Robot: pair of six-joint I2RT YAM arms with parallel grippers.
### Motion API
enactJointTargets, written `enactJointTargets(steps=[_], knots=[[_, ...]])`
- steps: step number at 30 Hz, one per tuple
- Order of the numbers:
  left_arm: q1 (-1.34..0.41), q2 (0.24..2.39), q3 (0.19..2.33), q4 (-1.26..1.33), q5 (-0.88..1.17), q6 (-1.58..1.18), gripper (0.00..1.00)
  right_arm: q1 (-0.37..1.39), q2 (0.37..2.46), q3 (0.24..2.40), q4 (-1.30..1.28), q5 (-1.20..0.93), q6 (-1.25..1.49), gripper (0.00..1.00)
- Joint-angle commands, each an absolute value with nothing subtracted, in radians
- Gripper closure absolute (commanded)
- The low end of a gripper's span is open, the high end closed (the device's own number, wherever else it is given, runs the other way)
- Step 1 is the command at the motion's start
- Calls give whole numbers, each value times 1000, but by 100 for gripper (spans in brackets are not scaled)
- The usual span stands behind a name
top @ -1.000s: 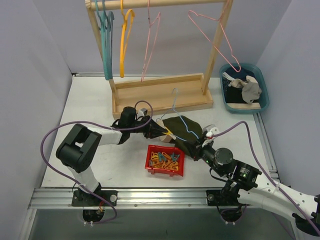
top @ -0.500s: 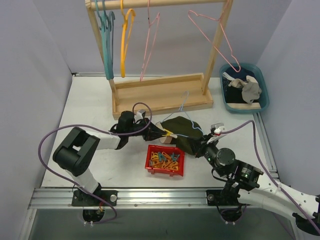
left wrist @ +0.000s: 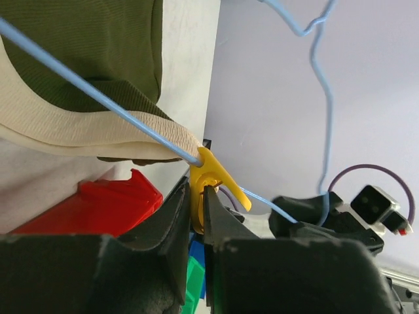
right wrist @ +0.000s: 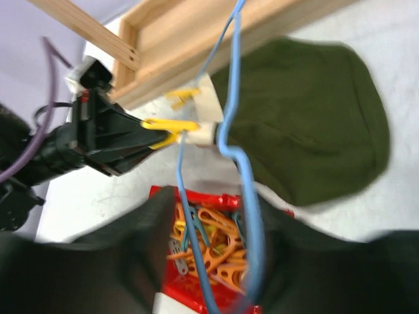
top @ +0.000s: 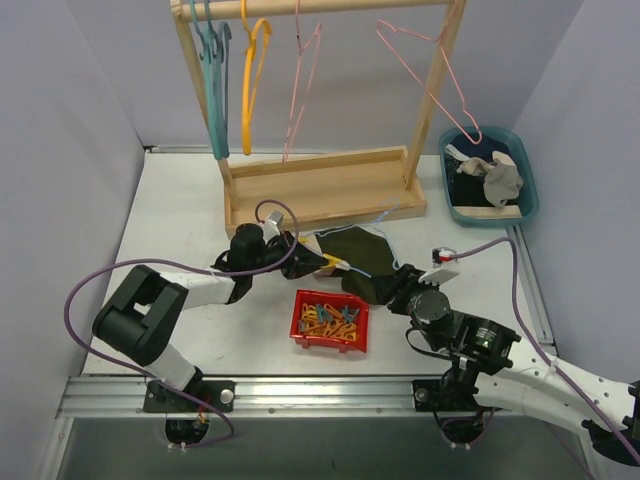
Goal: Remove the underwear clipped to the hanger
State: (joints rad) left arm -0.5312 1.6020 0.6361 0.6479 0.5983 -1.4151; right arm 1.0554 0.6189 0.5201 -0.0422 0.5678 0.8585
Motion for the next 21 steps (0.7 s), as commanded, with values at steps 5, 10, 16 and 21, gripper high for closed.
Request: enactJointTargets(steps=[5,10,16,21], knots=[[-535,1528,640,709,578,-1333,90,1055,649,617,-455,606,1086,19],[-537,1543,669,677,592,-1313,90,1055,707,732,-641,618,1123,17],[-537,1560,696,594,604,-1276,90,1055,669,804,-609,500,959,18],[-540,1600,699,667,640,-1302,90,1055,667,792,-519,560,910,18]])
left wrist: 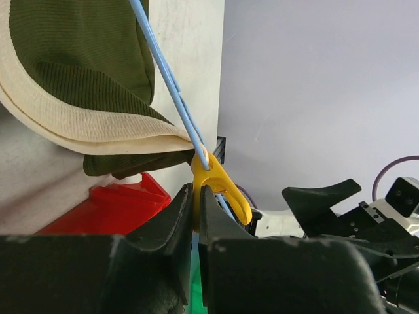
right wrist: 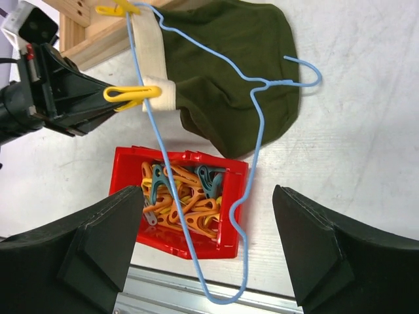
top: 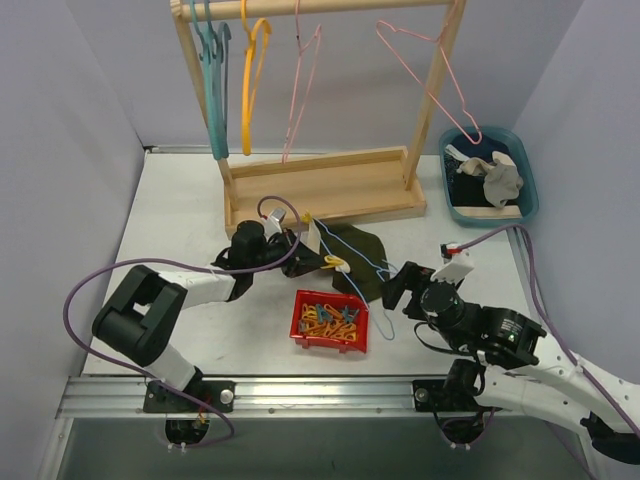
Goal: Remove the underwear clipped to the hanger
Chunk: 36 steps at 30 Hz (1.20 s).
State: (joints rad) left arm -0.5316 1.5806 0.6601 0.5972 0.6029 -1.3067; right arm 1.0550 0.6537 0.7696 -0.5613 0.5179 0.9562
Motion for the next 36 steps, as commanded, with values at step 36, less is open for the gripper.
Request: enactJointTargets(steps=[36], knots=[[-554,1663,637,1203,802,-1447,90,334,1043,299,1096,-716,1193,17]])
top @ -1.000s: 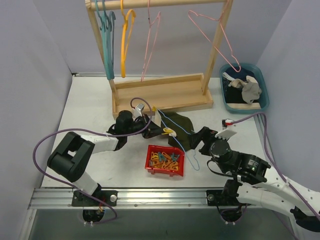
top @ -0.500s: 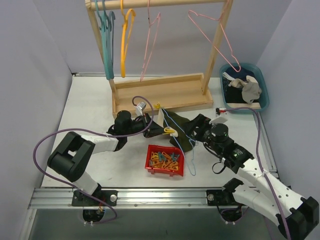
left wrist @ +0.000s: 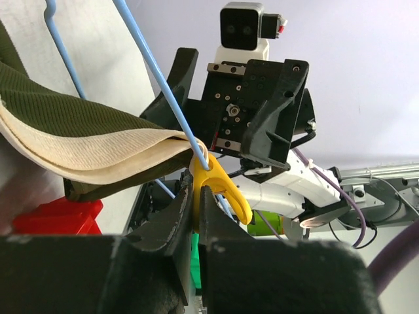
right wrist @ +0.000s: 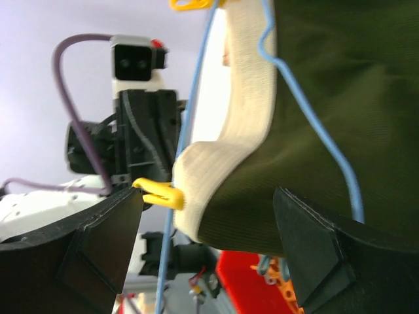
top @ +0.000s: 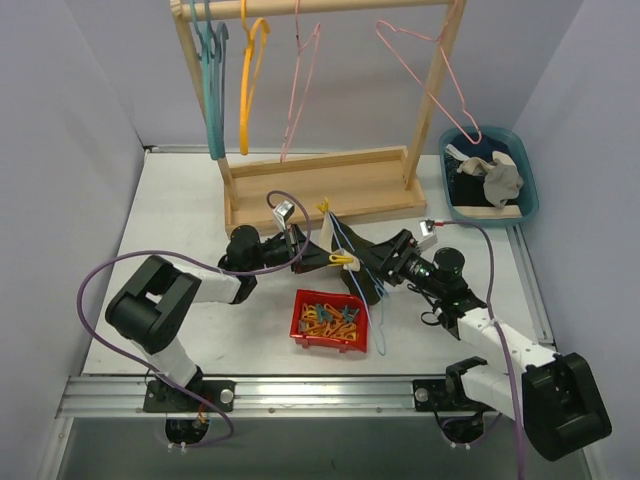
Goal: Remove the underwear clipped to the hanger
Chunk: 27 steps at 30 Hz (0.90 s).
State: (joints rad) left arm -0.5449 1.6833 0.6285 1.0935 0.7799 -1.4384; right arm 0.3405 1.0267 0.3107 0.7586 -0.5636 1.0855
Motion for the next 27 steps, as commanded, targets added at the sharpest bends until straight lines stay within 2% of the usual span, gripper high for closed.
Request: enactJointTargets(steps=[1,8,18,22,24,26,27], knots=[[-554,1649,640,1180,802,-1433,90,334,1046,295,1117,-722,1213,17],[-555,1618,650,1097,799,-1381,90,334,1113,276,1252,-758,1288,18],[-563,1664,644,1270,798,-1459,90,333,1132,262,1242,-779,1287,25],[-571,1677,653,1273,796,-1451,90,336,1167,261,1301,-816,1327,39],[-577,1674,663,1253,796,-1437,90,334,1183,259,1356,-824,1350,54],[-580,1671,667,1226,792,-1416,90,337,1213,259,1417,-834,1388,64],[-580,1667,669,1221,790,-1413,90,339,1226,259,1440,-841,1399,65]])
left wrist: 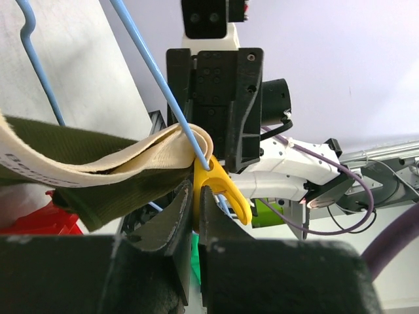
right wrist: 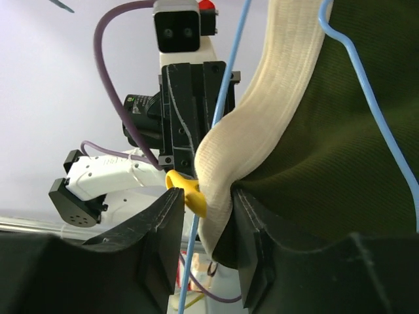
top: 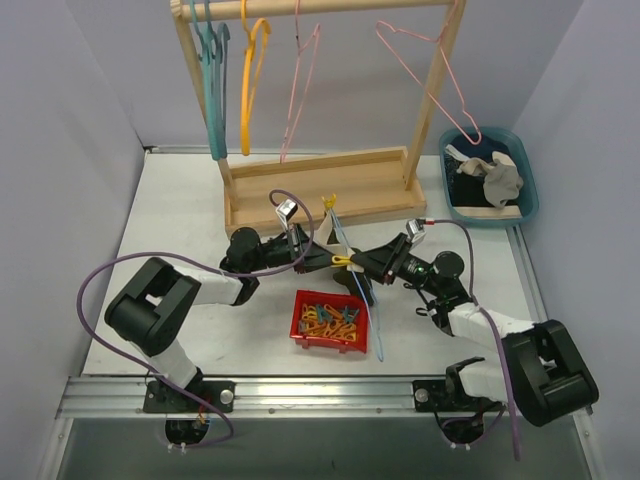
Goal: Remove the underwear clipped to the hanger
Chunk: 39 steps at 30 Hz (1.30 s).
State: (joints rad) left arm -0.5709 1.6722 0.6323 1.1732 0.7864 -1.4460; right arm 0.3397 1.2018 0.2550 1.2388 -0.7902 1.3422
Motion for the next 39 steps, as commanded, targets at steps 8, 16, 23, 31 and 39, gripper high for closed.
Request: enactJointTargets(steps=[8,16,23,31,39], knots=[[-580,1664,677,1189,787,-1384,87,347,1351,229,1681,-856,1517,100],[-555,1576,654,1016,770,-1315,6,319,1347,222,1750,-844,1551,100],[-494,1418,618,798,709,-1270,6,259,1312,244,1658,-888,1493,100],[-526,1431,695,716,770,-1311,6,239,1308,271,1608,-937,1430,100],[-552,1552,666,799,808,-1393,6,238,1354,268,1744,-933,1502,100]])
